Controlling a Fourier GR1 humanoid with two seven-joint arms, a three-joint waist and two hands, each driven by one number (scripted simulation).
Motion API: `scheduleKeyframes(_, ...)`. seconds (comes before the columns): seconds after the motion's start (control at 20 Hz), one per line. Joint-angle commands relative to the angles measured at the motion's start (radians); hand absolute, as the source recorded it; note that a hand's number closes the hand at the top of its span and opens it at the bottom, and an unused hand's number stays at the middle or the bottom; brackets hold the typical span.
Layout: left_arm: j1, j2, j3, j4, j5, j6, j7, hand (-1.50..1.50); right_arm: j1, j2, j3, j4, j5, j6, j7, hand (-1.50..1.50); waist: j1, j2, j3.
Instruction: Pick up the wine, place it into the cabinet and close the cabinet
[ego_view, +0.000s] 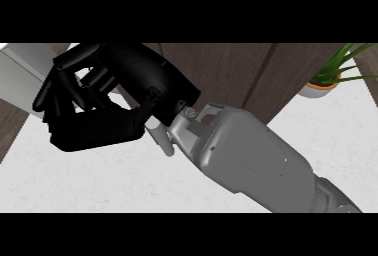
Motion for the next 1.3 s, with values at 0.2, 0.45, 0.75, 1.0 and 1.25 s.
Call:
scheduleKeyframes(0.2, -0.009, -0.006, 0.060, 0.005, 0.014, -0.072, 0.010, -1.50, -0.068, 0.002, 0.056, 0.218, -0.255, 0.396, 0.103, 1.50, 0.008, 0.003, 0.000)
scheduleKeyframes(0.45, -0.042, -0.061, 0.077, 0.106, 0.004, -0.136, 0.050, -1.50, -0.088, 0.001, 0.055, 0.377, -0.332, 0.516, 0.067, 1.50, -0.023, -0.001, -0.001)
scheduleKeyframes(0.75, 0.006, -0.110, 0.118, 0.060, -0.045, -0.132, 0.057, -1.50, -0.090, 0.002, -0.013, 0.533, -0.377, 0.636, -0.021, 1.50, -0.022, -0.004, 0.001)
scheduleKeyframes(1.0, 0.007, -0.119, 0.161, 0.068, -0.061, -0.147, 0.097, -1.50, -0.132, 0.002, -0.087, 0.666, -0.370, 0.700, -0.115, 1.50, -0.018, -0.001, 0.001)
scheduleKeyframes(1.25, -0.016, -0.129, 0.198, 0.090, -0.055, -0.157, 0.139, -1.50, -0.189, -0.001, -0.143, 0.759, -0.372, 0.695, -0.117, 1.50, -0.023, 0.000, 0.000)
